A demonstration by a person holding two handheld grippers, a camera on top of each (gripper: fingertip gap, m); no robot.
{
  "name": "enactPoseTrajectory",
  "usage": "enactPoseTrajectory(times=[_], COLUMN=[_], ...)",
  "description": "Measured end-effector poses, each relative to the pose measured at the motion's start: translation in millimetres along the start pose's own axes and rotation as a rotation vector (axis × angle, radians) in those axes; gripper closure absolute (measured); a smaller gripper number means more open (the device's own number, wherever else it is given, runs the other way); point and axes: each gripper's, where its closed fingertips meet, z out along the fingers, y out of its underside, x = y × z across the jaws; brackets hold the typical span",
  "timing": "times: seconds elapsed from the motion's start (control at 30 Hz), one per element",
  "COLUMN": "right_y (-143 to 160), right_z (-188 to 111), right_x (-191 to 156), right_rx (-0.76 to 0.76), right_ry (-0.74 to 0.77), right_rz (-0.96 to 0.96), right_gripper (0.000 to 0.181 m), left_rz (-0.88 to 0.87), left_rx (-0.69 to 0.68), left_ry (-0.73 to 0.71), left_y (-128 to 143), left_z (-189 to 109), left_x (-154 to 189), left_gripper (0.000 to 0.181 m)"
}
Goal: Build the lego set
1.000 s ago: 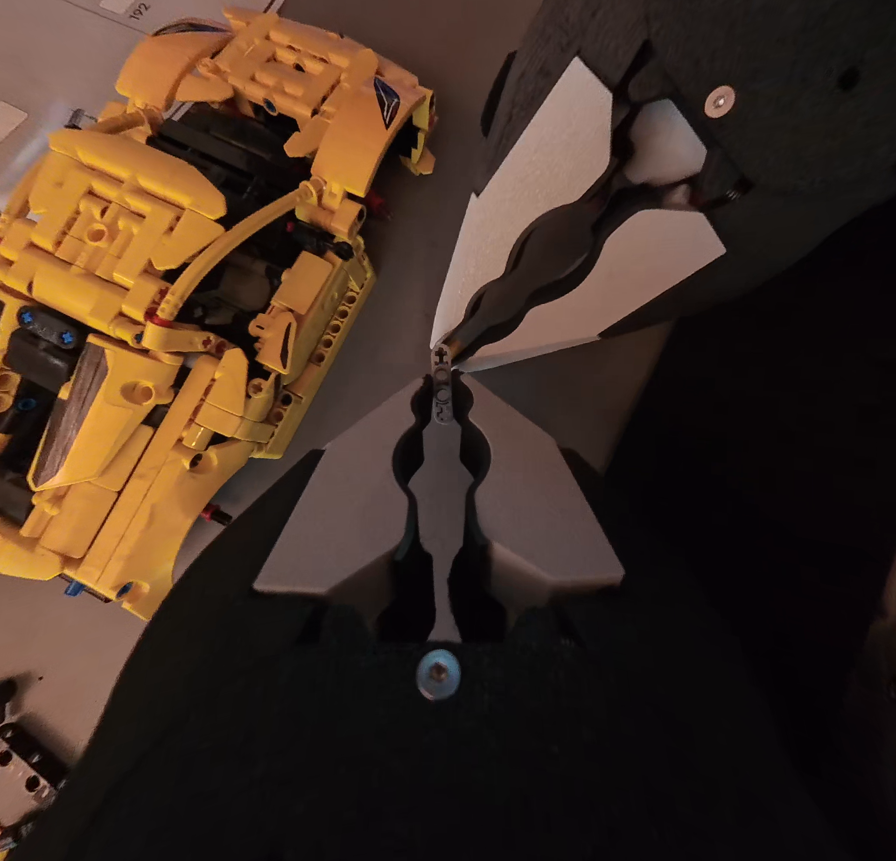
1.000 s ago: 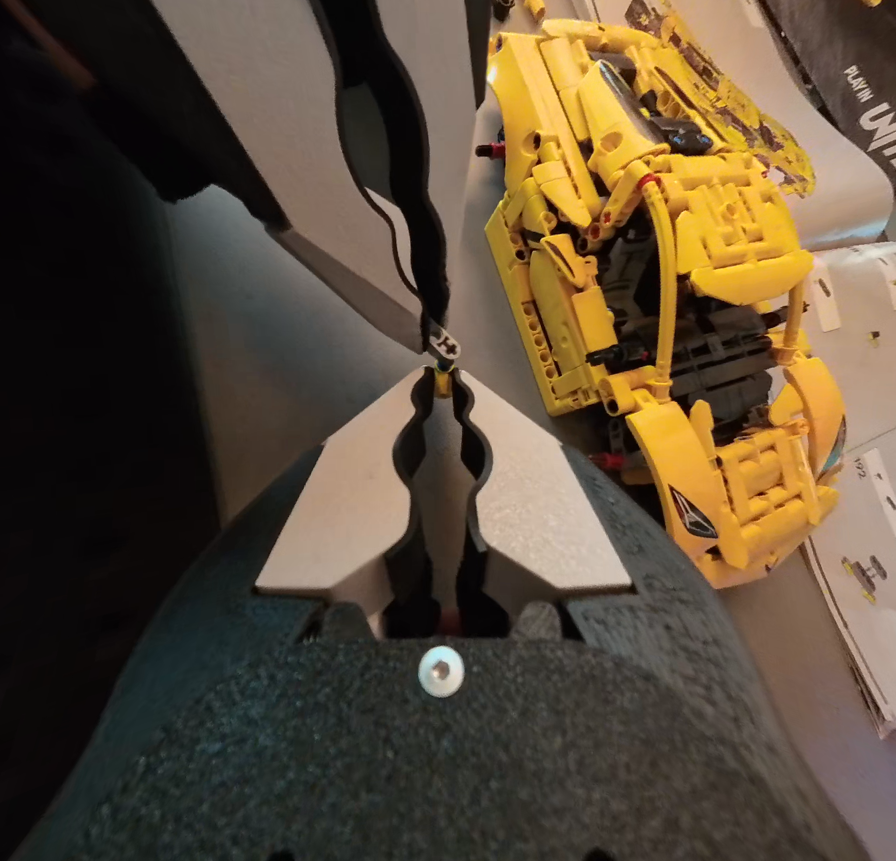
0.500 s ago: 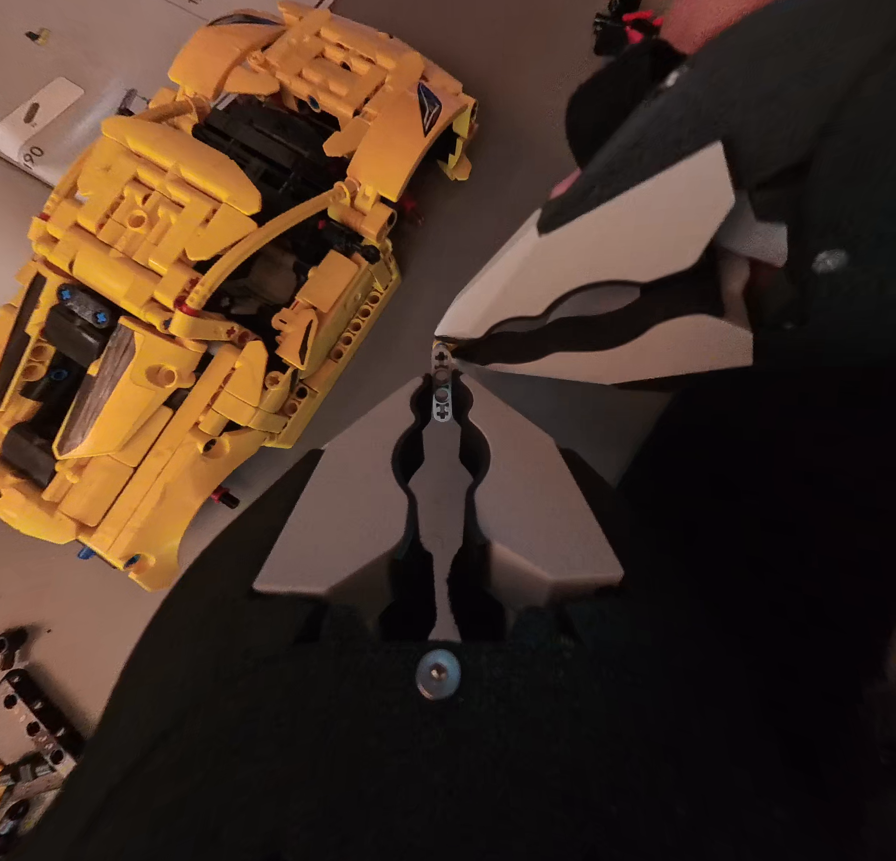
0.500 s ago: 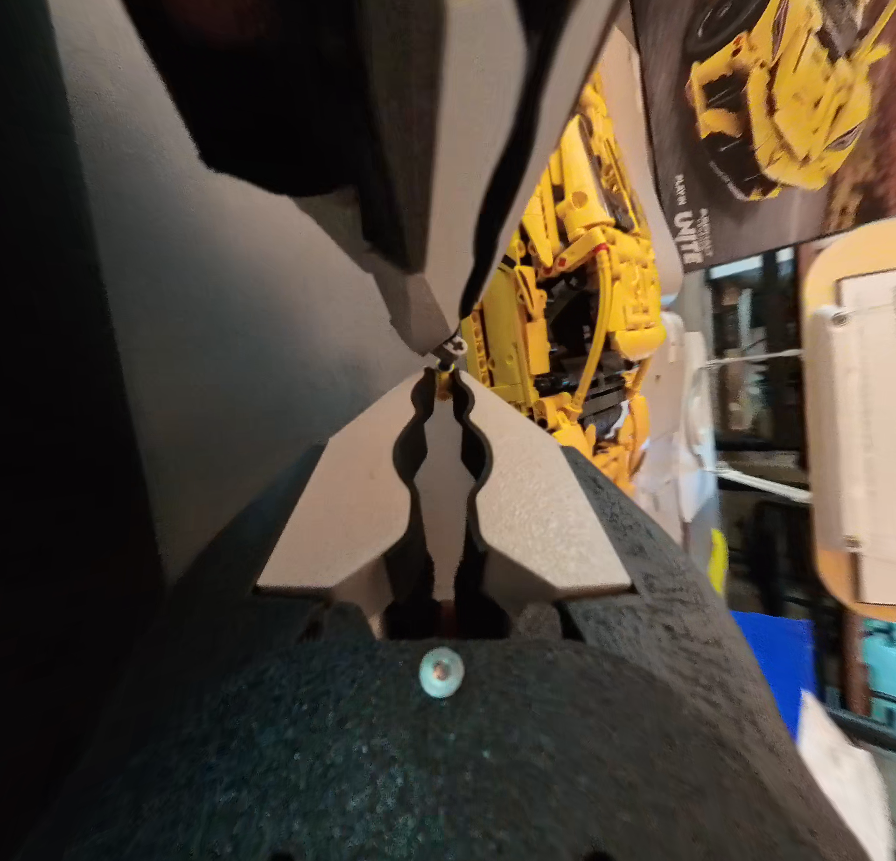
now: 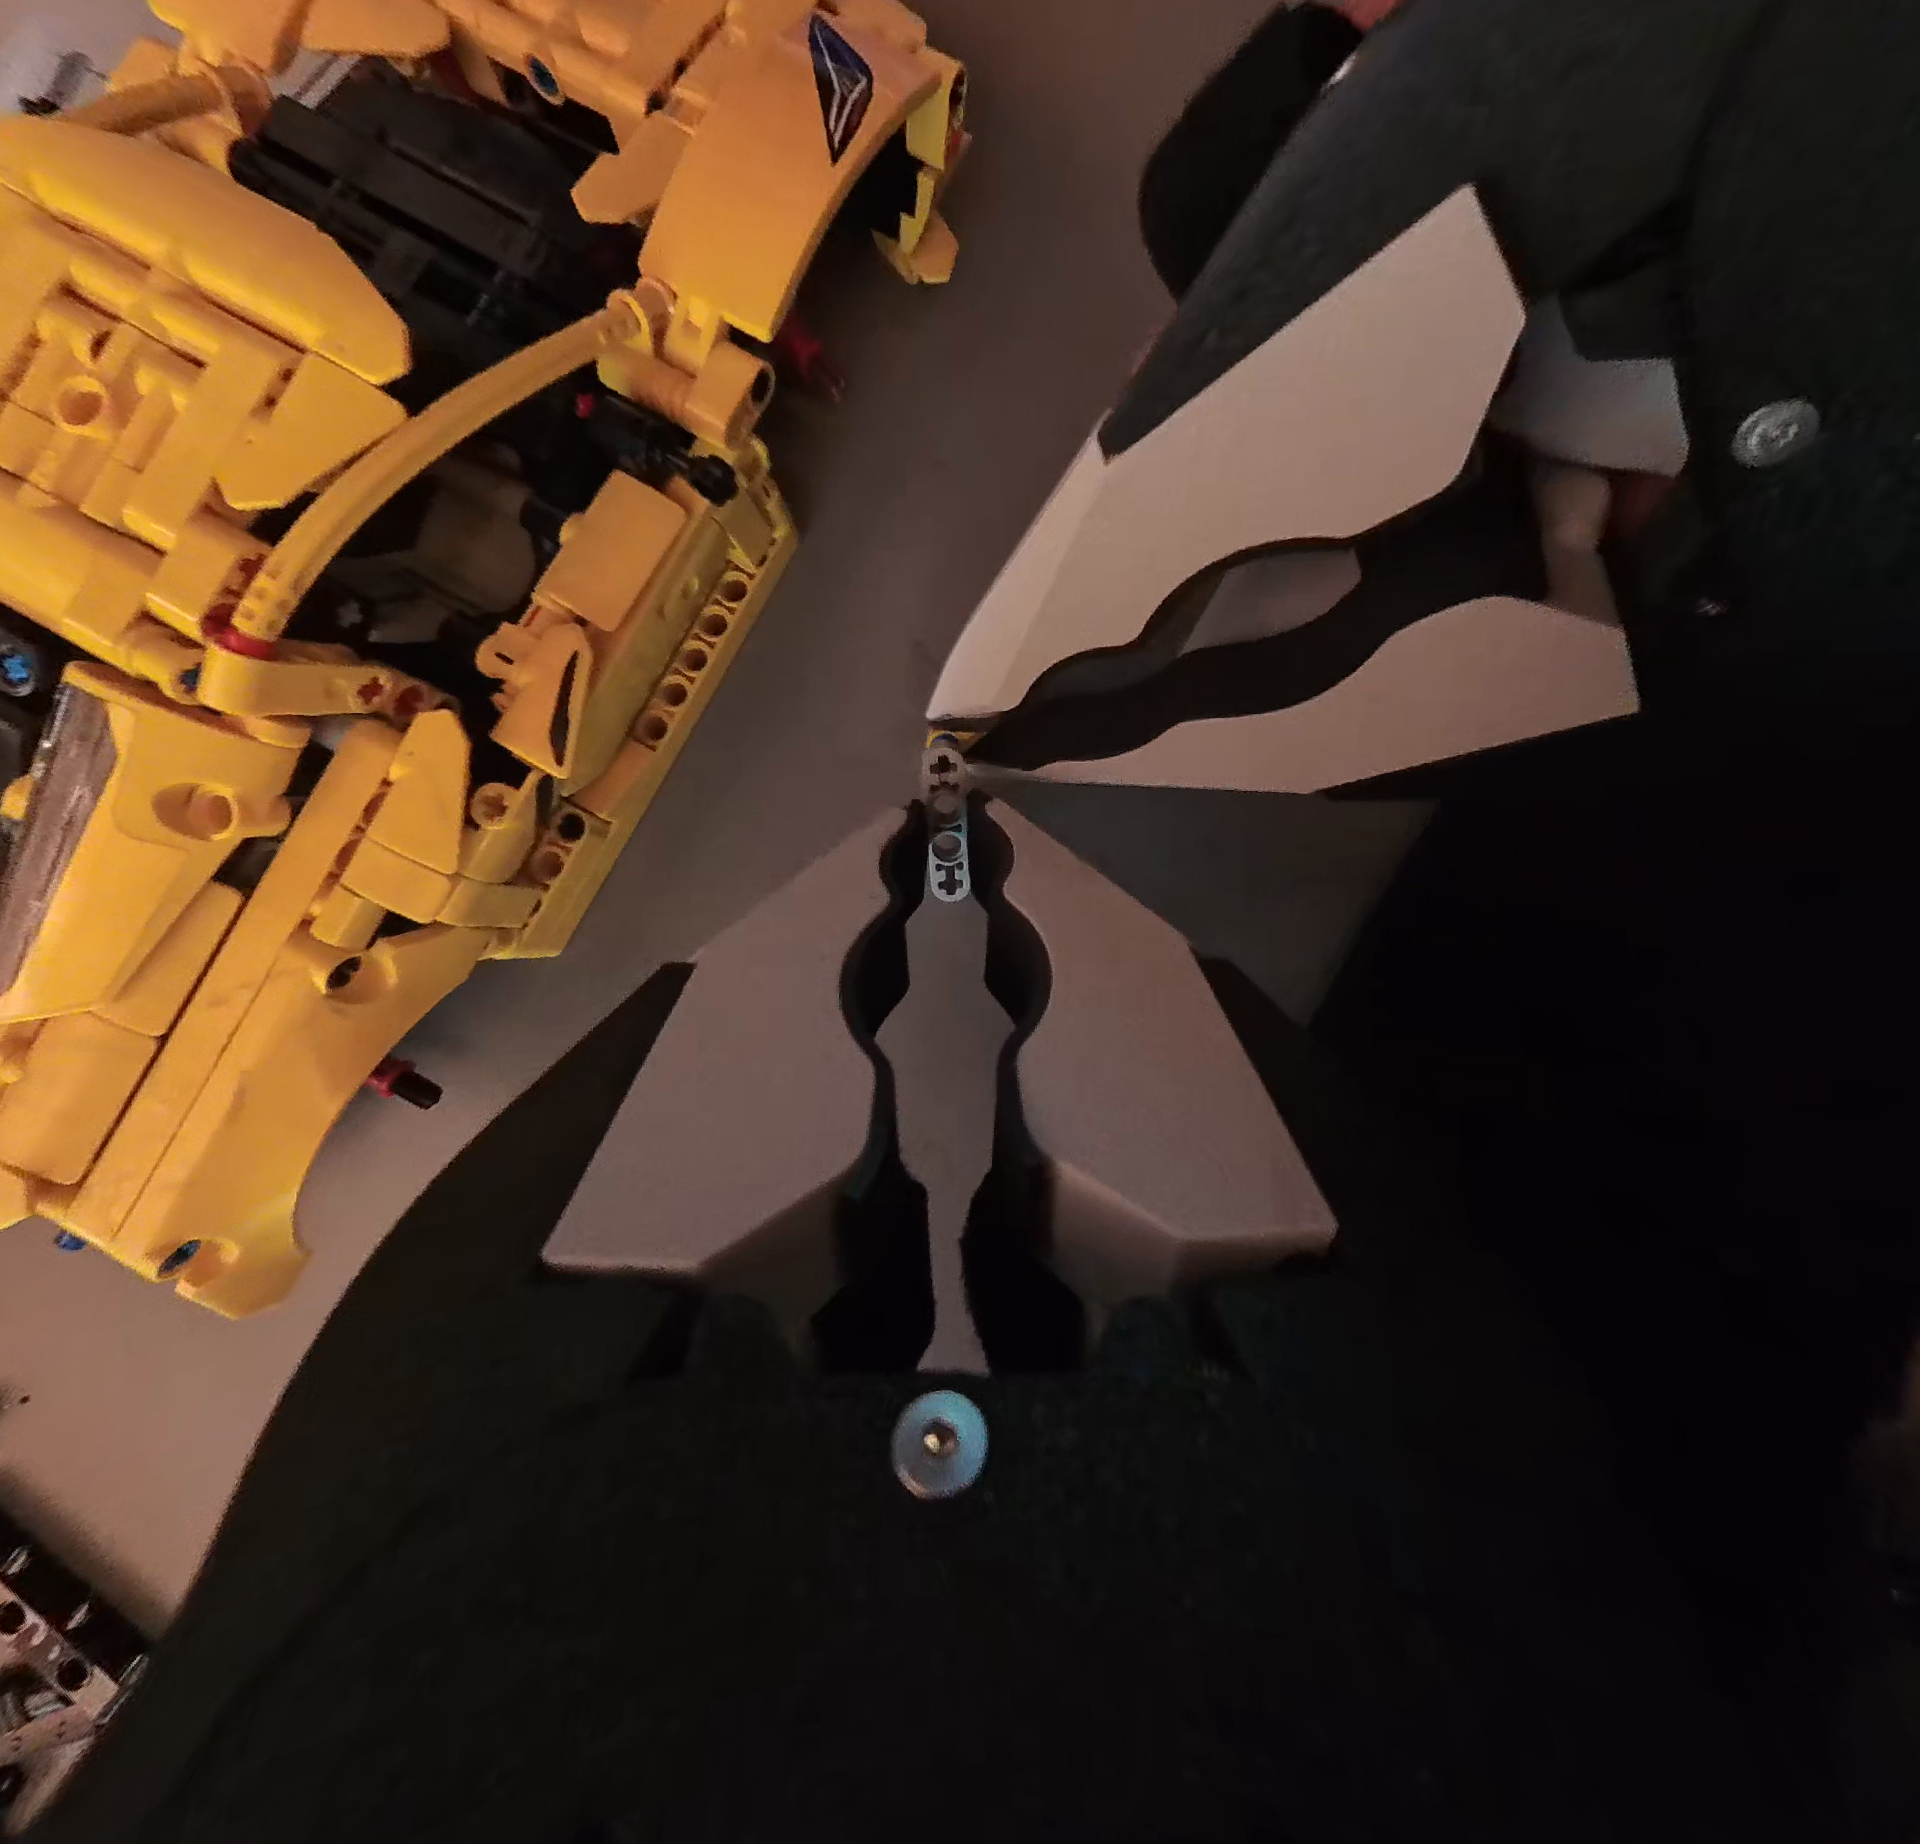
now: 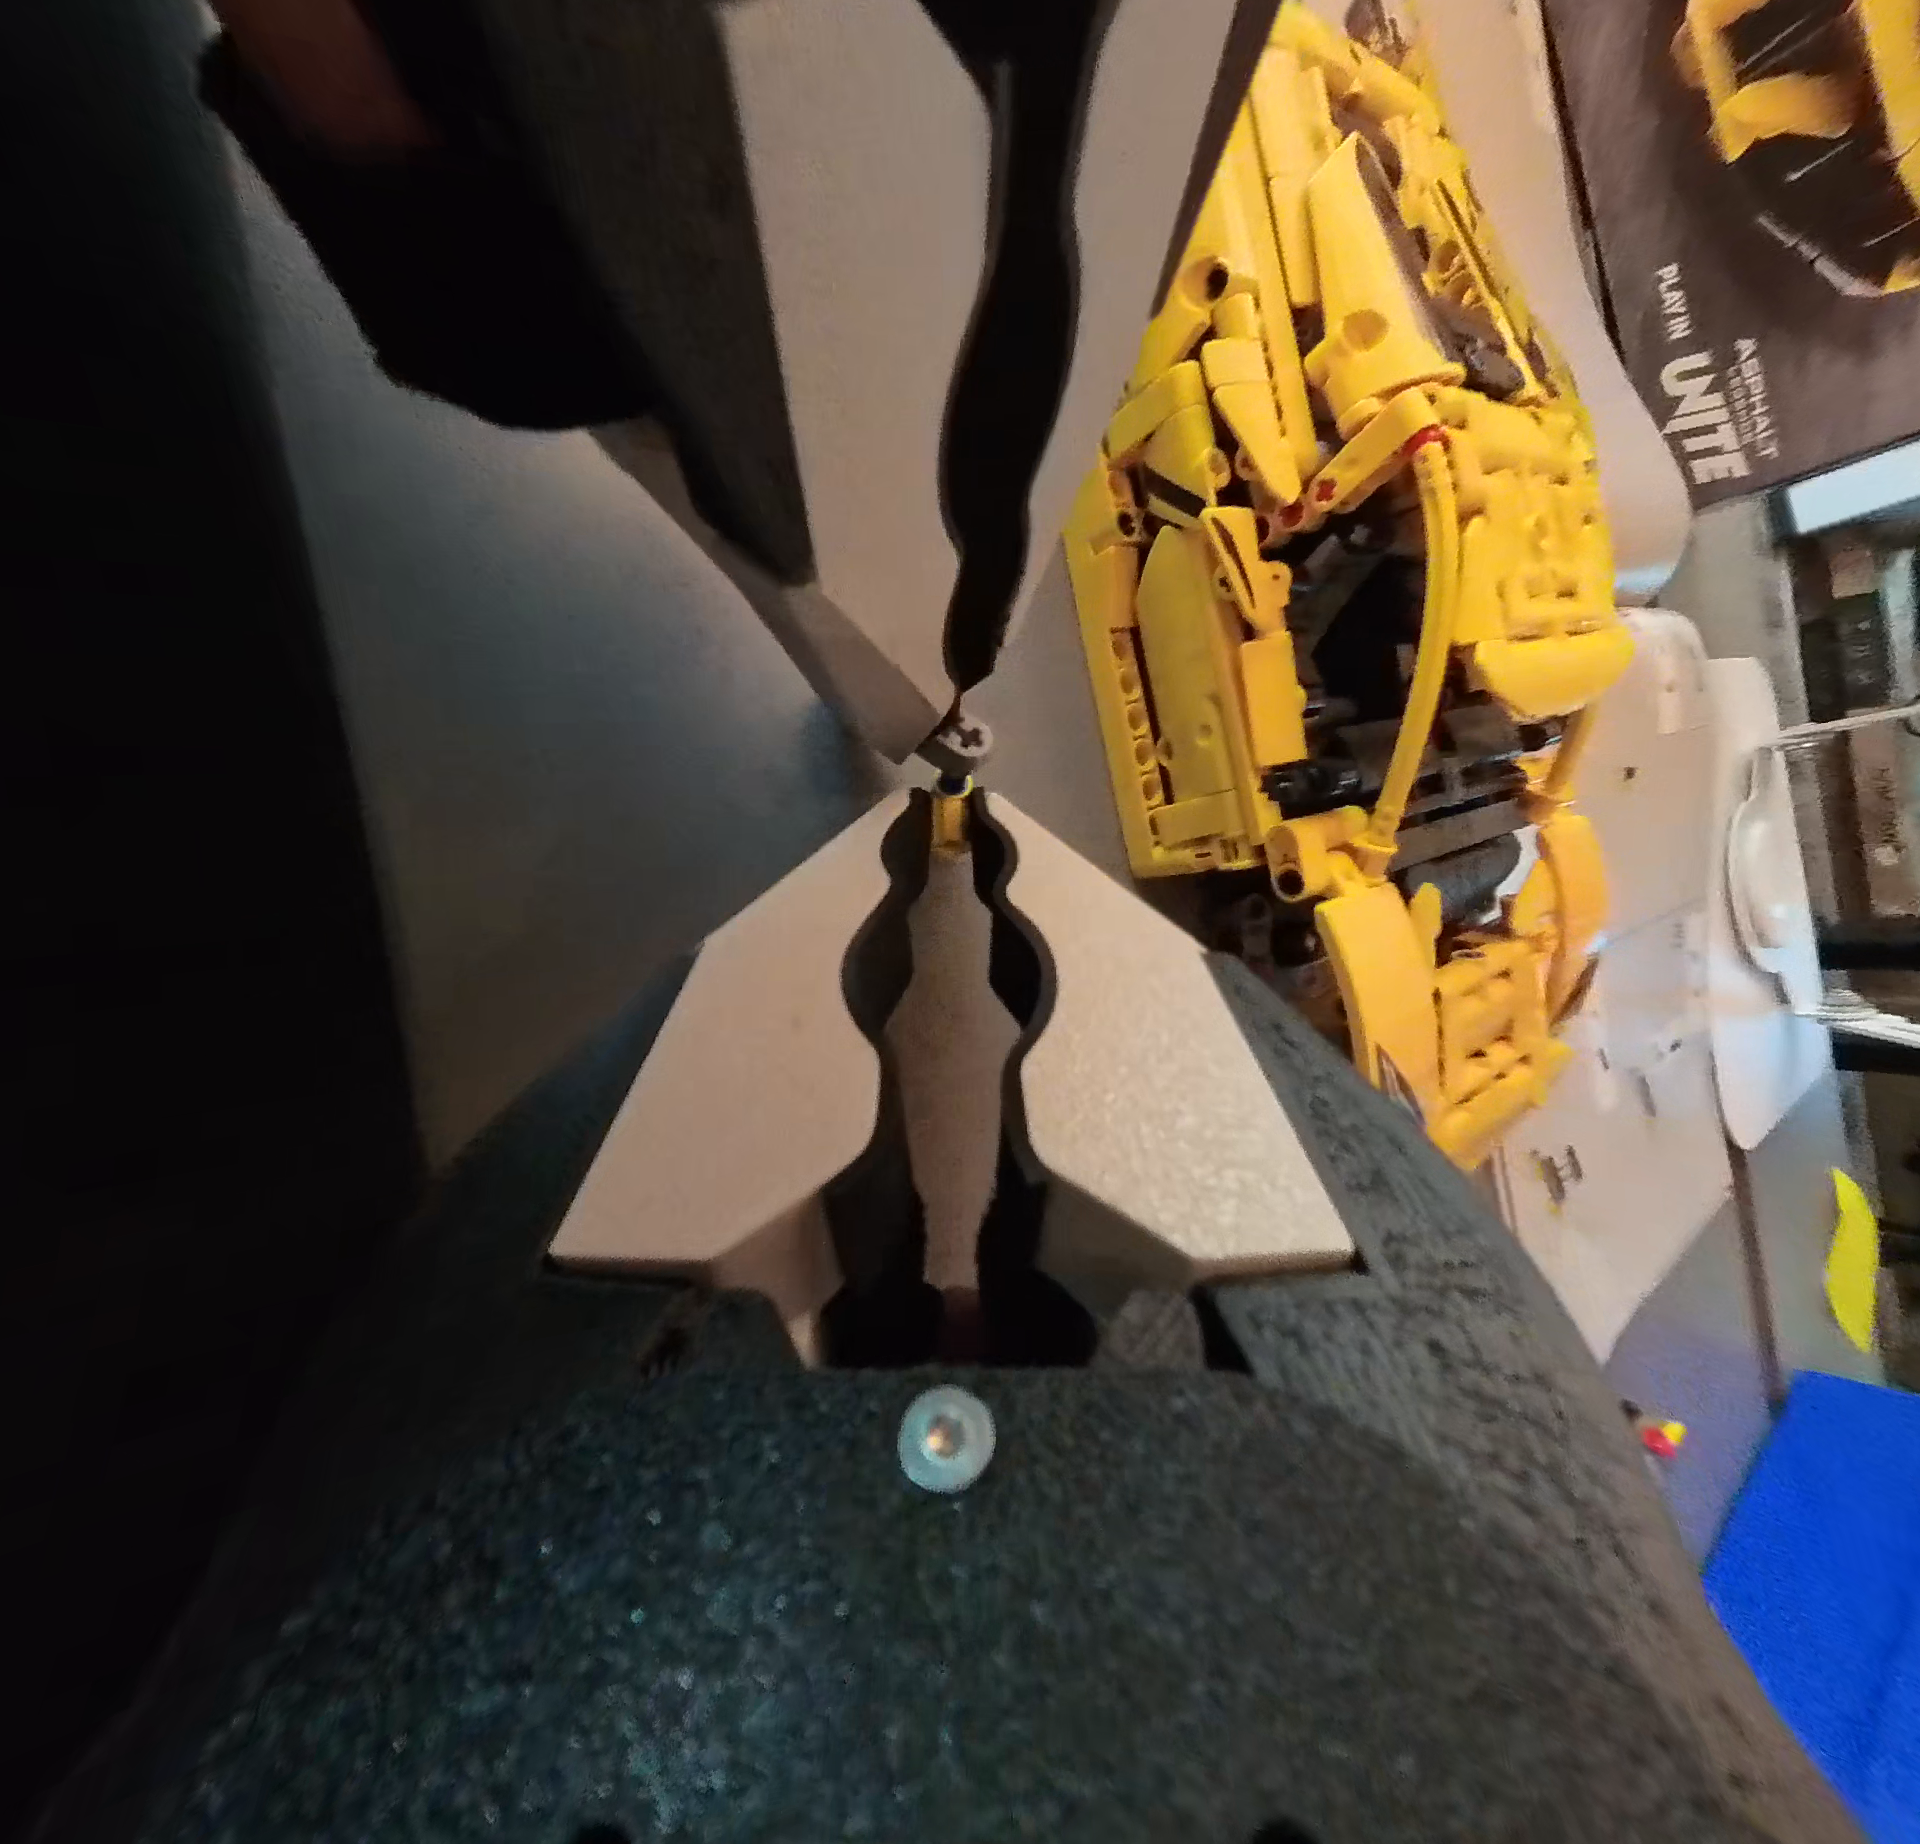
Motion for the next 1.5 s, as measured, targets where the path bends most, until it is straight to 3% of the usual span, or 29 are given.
enactPoseTrajectory(times=[0.43,0.73,1.2,1.5], right_y=[-3,-5,-6,-7], right_z=[-1,-2,-5,-8], right_x=[-2,-4,-12,-18], right_rx=[0.056,0.091,0.205,0.216], right_ry=[-0.028,-0.046,-0.392,-0.505], right_rz=[0.06,0.001,0.363,0.409], right_gripper=[0.175,0.178,0.178,0.179], left_rz=[-0.008,0.07,0.133,0.163], left_rx=[-0.005,-0.029,-0.022,-0.051], left_ry=[0.022,0.038,0.159,0.183], left_y=[2,3,6,15], left_z=[0,0,-3,-9], left_x=[1,2,8,3], left_gripper=[0.174,0.175,0.174,0.174])
